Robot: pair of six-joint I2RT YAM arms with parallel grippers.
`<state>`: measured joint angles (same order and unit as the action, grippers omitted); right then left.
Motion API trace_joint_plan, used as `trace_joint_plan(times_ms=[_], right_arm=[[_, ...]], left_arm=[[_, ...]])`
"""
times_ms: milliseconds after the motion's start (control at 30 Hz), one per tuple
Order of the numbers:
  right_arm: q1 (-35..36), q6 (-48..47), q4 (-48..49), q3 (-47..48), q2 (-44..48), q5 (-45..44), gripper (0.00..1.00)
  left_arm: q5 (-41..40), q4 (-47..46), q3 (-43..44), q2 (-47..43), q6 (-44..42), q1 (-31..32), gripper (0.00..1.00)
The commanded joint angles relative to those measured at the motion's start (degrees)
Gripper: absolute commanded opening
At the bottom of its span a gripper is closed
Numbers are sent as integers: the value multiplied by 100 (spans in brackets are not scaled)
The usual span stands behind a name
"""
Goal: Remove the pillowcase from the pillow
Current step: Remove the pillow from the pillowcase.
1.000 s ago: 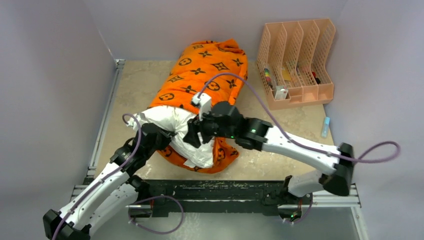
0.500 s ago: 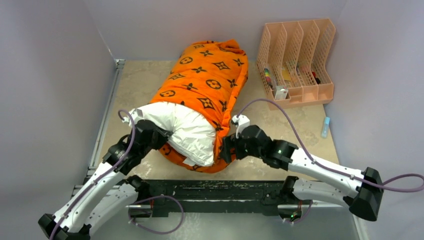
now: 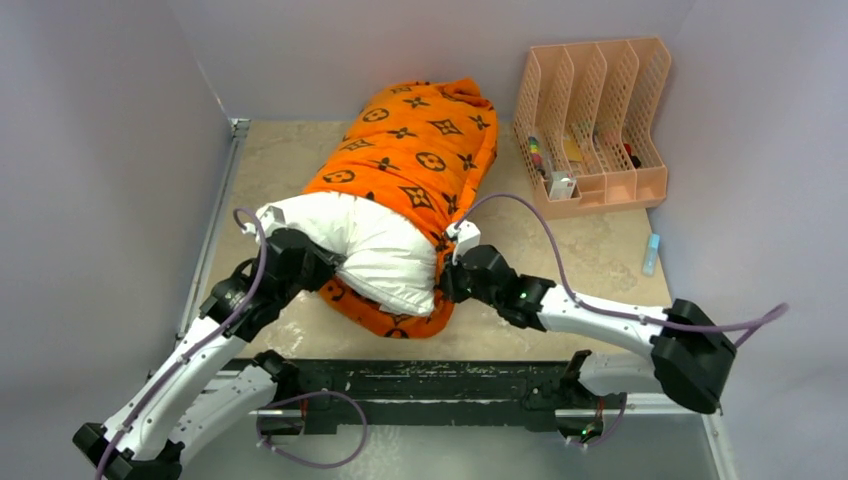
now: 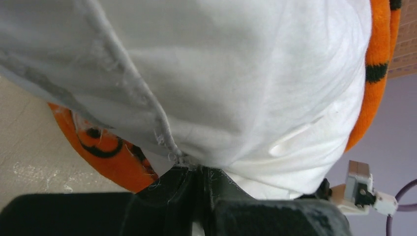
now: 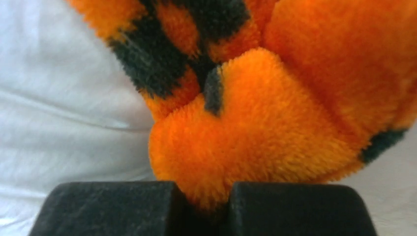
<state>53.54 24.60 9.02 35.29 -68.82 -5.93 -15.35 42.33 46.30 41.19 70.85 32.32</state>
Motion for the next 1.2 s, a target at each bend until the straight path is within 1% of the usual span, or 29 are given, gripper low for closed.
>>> trace_joint_plan(times_ms=[0,33,67,133,167,200,300,333,367,400,467,500,533,567,600,633,667,733,833,867,933,1067,1133,1167], right_arm=[[-230,-529,-385,545,-367,-3454,0],[-231,-599,-392,574,-373,-4172,0],[-230,-619,-406,616,-398,-4588,0],[-230,-853,-257,669,-619,-4983,0],[-232,-835,-245,738,-922,-5272,0],[-230,-573,-482,846,-1182,-5569,0],[-219,-33,-862,1098,-1851,-5683,0],[-188,32,-994,1171,-1917,-5370,0],[-159,-144,-755,1130,-1878,-4865,0],[-152,-399,-338,937,-1722,-4273,0],[-171,-399,467,429,-1119,-3071,0],[-210,-440,967,148,-738,-2319,0],[-220,-530,1545,-92,-407,-1678,0],[-221,-558,1880,-177,-145,-1009,0],[-225,-435,1870,-59,12,-535,0],[-222,-350,1687,184,57,-249,0],[-221,-260,1502,447,22,-62,0],[-221,-108,1135,929,-169,277,0],[-237,213,1008,1155,-443,439,0],[-243,223,1040,1204,-474,406,0],[-262,212,1115,1427,-575,366,0],[-348,241,723,2411,-1053,510,0],[-493,367,731,2828,-1351,852,0],[-551,459,808,2982,-1473,975,0]], left_arm=[[-641,-170,919,20,-123,-31,0],[-759,-104,1012,30,-192,-33,0],[-850,-29,1122,49,-236,-32,0],[-1058,113,1337,110,-307,-32,0],[-1106,137,1431,147,-327,-33,0],[-1125,131,1513,196,-353,-32,0],[-1119,110,1856,375,-457,-37,0],[-1142,136,2003,433,-507,-35,0],[-1192,189,2142,490,-556,-33,0],[-1238,275,2316,533,-593,-35,0],[-1039,216,2450,569,-691,-33,0],[-836,121,2379,597,-783,-32,5],[-570,89,2262,676,-868,-32,25],[-314,99,1987,790,-965,-32,44],[-67,146,1746,926,-1044,-33,54],[180,115,1457,1007,-1068,-20,61],[415,-113,1040,964,-1057,-4,67],[722,-904,348,613,-881,11,70],[1099,-1264,85,295,-569,9,73],[1230,-1217,121,271,-522,11,74],[1245,-837,313,212,-510,44,76],[997,-137,819,-73,-444,91,77],[1371,-137,828,-35,-315,94,78],[1434,-46,821,-25,-309,95,78]])
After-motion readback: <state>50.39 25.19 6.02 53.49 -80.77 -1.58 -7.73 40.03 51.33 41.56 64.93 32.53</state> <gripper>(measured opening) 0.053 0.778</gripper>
